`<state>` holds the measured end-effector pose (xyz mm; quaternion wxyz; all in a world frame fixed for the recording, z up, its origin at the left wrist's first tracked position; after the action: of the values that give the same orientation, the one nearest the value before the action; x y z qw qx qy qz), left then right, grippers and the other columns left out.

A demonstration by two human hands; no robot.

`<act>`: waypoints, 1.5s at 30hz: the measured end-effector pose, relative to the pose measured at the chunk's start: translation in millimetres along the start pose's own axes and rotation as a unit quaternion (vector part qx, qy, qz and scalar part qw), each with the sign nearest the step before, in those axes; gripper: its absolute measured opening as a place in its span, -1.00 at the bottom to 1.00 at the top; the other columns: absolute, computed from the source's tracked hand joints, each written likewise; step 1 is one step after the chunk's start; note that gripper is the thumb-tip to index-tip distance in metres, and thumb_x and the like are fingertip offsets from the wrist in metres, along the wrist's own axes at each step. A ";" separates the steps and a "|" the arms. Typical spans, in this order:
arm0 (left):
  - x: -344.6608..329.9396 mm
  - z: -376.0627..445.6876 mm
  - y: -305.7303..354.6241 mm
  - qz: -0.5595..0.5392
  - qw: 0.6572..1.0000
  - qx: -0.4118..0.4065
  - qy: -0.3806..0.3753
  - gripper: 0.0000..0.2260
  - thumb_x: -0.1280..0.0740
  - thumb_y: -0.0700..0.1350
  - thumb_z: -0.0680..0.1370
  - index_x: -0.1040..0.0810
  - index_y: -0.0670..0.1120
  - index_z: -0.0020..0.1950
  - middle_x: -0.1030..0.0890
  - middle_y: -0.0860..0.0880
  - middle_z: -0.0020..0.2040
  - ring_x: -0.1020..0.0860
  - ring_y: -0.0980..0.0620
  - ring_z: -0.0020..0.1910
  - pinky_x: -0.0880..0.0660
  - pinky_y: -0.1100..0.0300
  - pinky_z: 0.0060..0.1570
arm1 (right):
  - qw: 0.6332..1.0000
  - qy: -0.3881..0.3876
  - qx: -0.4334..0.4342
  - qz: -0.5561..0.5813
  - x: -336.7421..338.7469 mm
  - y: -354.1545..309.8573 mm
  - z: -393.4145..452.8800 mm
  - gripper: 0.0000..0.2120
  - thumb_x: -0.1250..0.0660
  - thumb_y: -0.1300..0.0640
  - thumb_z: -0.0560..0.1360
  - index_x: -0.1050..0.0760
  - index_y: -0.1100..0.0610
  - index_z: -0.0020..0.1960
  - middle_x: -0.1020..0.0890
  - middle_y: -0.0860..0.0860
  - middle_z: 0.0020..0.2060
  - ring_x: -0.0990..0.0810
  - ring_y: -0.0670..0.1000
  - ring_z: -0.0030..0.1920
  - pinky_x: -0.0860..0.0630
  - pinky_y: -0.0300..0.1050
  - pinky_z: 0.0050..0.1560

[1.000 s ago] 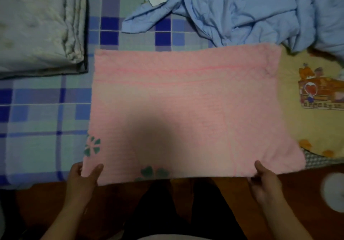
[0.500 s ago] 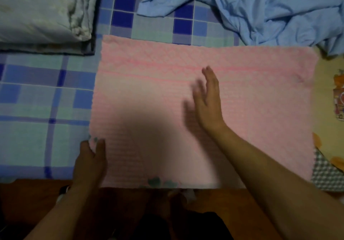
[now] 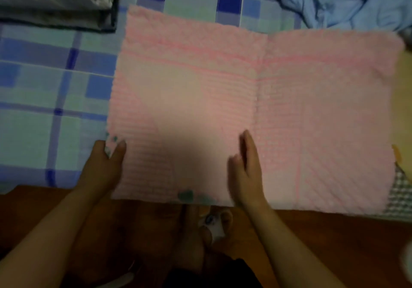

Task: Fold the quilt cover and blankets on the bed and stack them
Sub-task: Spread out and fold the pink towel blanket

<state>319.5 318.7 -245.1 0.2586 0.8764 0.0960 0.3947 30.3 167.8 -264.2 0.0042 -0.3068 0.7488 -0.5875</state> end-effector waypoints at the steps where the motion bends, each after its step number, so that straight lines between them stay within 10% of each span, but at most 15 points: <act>1: 4.2 -3.9 -1.5 -0.011 1.000 0.001 -0.022 -0.69 -0.33 0.13 0.58 -0.43 -0.10 0.07 -0.57 -0.10 -0.04 -0.51 -0.10 -0.06 -0.37 0.04 -0.06 | 1.000 -0.006 0.011 -0.023 0.8 10.4 -20.6 -0.46 -0.12 0.01 0.65 -0.05 -0.08 0.59 -0.14 -0.11 0.58 -0.14 -0.15 0.55 -0.20 0.13 0.53; 9: 29.4 -60.7 108.0 -0.263 0.924 0.032 -0.276 -0.54 -0.25 -0.36 0.55 -0.47 0.04 0.37 -0.67 -0.08 0.18 -0.62 -0.14 0.19 -0.51 -0.06 0.15 | 0.990 -0.057 -0.117 -0.058 24.8 -13.7 -0.7 -0.44 -0.22 0.00 0.63 -0.16 0.06 0.58 -0.24 0.00 0.54 -0.22 0.00 0.52 -0.15 -0.06 0.53; 13: -34.0 -108.1 210.9 -0.250 0.915 -0.119 -0.292 -0.41 -0.16 -0.50 0.50 -0.40 0.01 0.42 -0.68 -0.05 0.14 -0.65 0.00 0.10 -0.57 0.12 0.06 | 0.932 -0.138 -0.268 0.202 91.3 -67.1 41.8 -0.46 -0.33 -0.25 0.50 -0.43 0.03 0.37 -0.54 -0.01 0.25 -0.54 0.06 0.19 -0.46 0.17 0.33; 17: -143.1 -195.4 298.0 -0.195 0.850 -0.274 -0.405 -0.20 -0.17 -0.56 0.47 -0.07 0.00 0.59 -0.52 0.16 0.25 -0.59 0.35 0.06 -0.52 0.39 -0.04 | 0.917 -0.111 -0.164 0.346 209.5 -139.8 74.9 -0.39 -0.34 -0.26 0.39 -0.44 0.01 0.35 -0.62 0.03 0.07 -0.61 0.04 -0.05 -0.62 0.03 -0.05; 21: -248.6 -248.5 315.9 -0.059 0.817 -0.289 -0.495 -0.24 -0.30 -0.15 0.60 0.12 0.20 0.61 -0.57 -0.03 0.15 -0.65 0.07 -0.08 -0.62 0.06 -0.13 | 0.993 0.055 -0.103 -0.014 296.1 -111.4 102.3 -0.46 -0.40 0.24 0.48 -0.42 -0.02 0.42 -0.63 0.07 0.16 -0.65 0.04 0.02 -0.61 -0.07 -0.03; 24: -272.6 -237.3 287.1 0.060 0.862 -0.362 -0.350 -0.44 -0.24 0.09 0.63 -0.11 0.17 0.59 -0.51 -0.02 0.27 -0.49 0.04 0.22 -0.44 0.03 0.27 | 0.963 0.130 -0.176 -0.160 314.4 -36.0 98.0 -0.48 -0.31 0.28 0.52 -0.39 0.08 0.46 -0.55 0.10 0.32 -0.55 0.11 0.27 -0.45 -0.03 0.34; 28: -237.7 -179.9 217.6 0.182 0.906 -0.357 -0.139 -0.47 -0.14 0.15 0.64 -0.07 0.19 0.59 -0.08 0.02 0.57 -0.08 -0.05 0.55 -0.15 -0.14 0.50 | 0.965 0.135 -0.205 -0.093 308.1 0.7 100.6 -0.51 -0.35 0.12 0.54 -0.40 0.13 0.46 -0.51 0.09 0.37 -0.51 0.10 0.29 -0.38 -0.15 0.29; 32: -226.4 -140.7 181.6 0.277 0.895 -0.313 -0.155 -0.40 -0.05 0.27 0.63 0.19 0.30 0.57 0.22 0.02 0.62 0.14 -0.12 0.60 -0.04 -0.21 0.49 | 0.965 0.140 -0.211 -0.070 311.4 -16.1 128.8 -0.35 -0.38 -0.10 0.50 -0.32 0.16 0.49 -0.48 0.11 0.38 -0.51 0.13 0.28 -0.45 -0.06 0.29; 37: -241.4 -140.9 171.5 0.249 0.903 -0.301 -0.178 -0.36 -0.05 0.28 0.62 0.32 0.31 0.54 0.38 0.07 0.58 0.25 -0.12 0.59 -0.02 -0.21 0.48 | 0.965 0.150 -0.215 0.002 311.6 -26.4 173.7 -0.50 -0.42 -0.04 0.49 -0.46 0.14 0.36 -0.60 0.11 0.17 -0.57 0.06 -0.12 -0.46 -0.24 -0.31; 45: -246.7 -140.5 172.1 0.243 0.889 -0.359 -0.146 -0.42 0.08 0.34 0.60 0.27 0.31 0.56 0.41 0.13 0.56 0.41 -0.08 0.54 0.19 -0.09 0.39 | 0.930 0.315 -0.158 -0.102 307.5 -13.5 175.7 -0.77 -0.27 0.15 0.58 -0.57 0.06 0.20 -0.64 0.07 0.11 -0.52 0.04 -0.02 -0.35 -0.22 -0.03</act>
<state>43.9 133.9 -234.6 0.4622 0.7678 -0.3071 0.3202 -148.7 -130.8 -197.8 -0.3402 -0.1780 0.7593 -0.5254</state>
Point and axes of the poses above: each hand's wrist, its own z-axis towards the middle knuckle, its own x-axis out of the back of the hand, y = z × x, the point moved 3 cm from there along z, towards the middle knuckle
